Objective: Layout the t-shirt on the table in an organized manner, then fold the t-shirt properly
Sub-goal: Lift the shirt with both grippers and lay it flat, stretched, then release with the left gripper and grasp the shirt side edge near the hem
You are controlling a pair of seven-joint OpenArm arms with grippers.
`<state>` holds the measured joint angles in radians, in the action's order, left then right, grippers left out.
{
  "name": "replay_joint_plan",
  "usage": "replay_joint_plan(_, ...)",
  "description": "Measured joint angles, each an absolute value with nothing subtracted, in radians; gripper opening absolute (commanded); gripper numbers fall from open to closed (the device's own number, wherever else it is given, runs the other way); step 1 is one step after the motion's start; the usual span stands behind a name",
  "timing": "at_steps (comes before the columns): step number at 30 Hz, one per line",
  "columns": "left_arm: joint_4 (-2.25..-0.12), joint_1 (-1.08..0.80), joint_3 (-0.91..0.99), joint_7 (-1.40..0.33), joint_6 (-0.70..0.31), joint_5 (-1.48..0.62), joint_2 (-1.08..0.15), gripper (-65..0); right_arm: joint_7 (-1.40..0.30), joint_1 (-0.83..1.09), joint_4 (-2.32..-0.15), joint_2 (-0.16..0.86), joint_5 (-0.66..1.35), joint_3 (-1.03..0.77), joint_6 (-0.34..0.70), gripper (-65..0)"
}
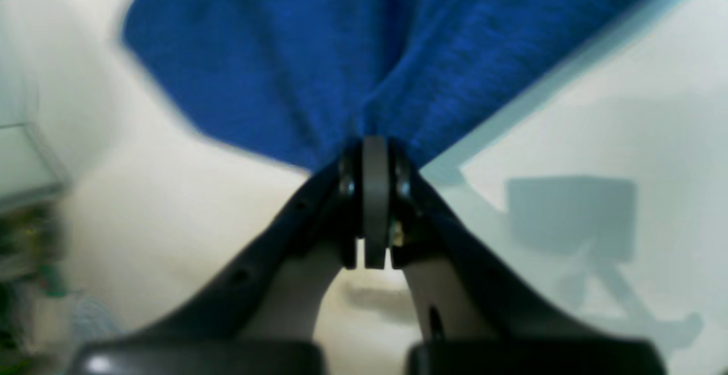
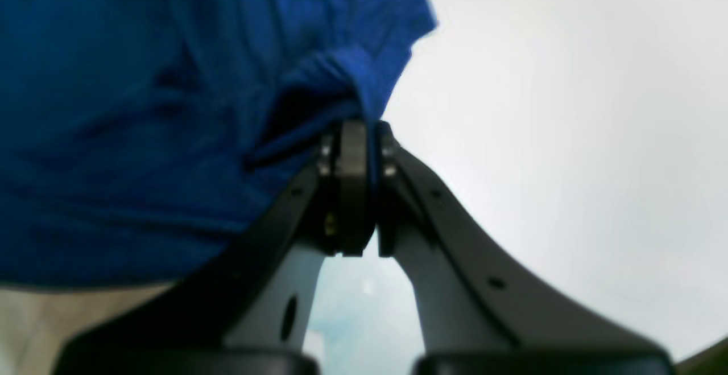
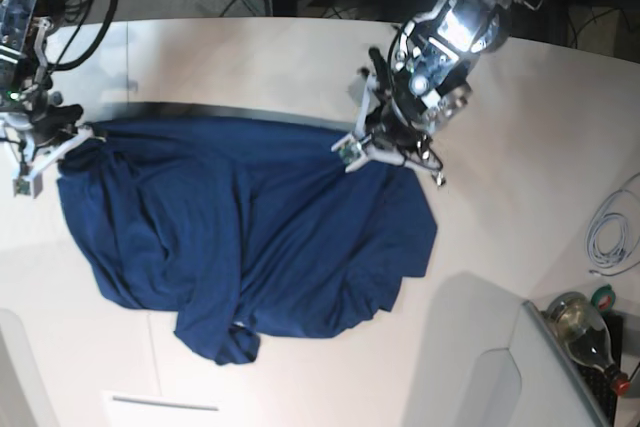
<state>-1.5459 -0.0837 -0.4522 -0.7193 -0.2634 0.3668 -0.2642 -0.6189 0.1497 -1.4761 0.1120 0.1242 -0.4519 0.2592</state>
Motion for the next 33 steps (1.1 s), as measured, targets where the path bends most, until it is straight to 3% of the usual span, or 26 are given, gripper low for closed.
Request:
replay_joint_plan(9,-1.536,-0.123,-0.308,-0.713,-0.263,0.367,-0.205,-65.0,-0.574,0.145,-1.385,0.116,0.127,-0.452,0.258,-65.0)
replay_joint_plan(10,-1.550,-0.131,-0.308,-0.718,-0.263,0.368,-0.205,-62.9,-0.570,0.145,-1.385,0.115,0.128,-0.452,0.258,-65.0)
replay_joint_plan(13,-1.613,-0.157,-0.303,-0.719,-0.263,0.367,-0.202,-42.5,-0.572,0.146,-1.385,0.117,0.127,-0.452,0.258,-65.0)
replay_joint_plan(18,-1.725,-0.205,-0.300,-0.847,-0.263,0.367,-0.237,-28.5,-0.571,0.145,-1.385,0.115,0.127,-0.452,0.258,-65.0)
replay_joint_plan(21,-1.803,-0.216,-0.244,-0.870,-0.270,0.355,-0.233,-30.1,-0.571,0.145,-1.385,0.115,0.127,-0.453,0.258,-65.0)
replay_joint_plan(25,-1.781,-0.084,-0.020,-0.873,-0.263,0.265,-0.106,-40.6,-0.572,0.145,-1.385,0.115,0.127,-0.452,0.259,-65.0)
replay_joint_plan(28,-1.600,0.094,0.131,-0.859,-0.262,0.152,-0.050,-45.7,-0.570,0.144,-1.385,0.115,0.127,-0.452,0.258,-65.0)
replay_joint_plan(33,-1.281,0.223,0.187,-0.880,-0.248,0.067,-0.016,-45.4,-0.574,0.145,-1.386,0.114,0.127,-0.452,0.258,-65.0)
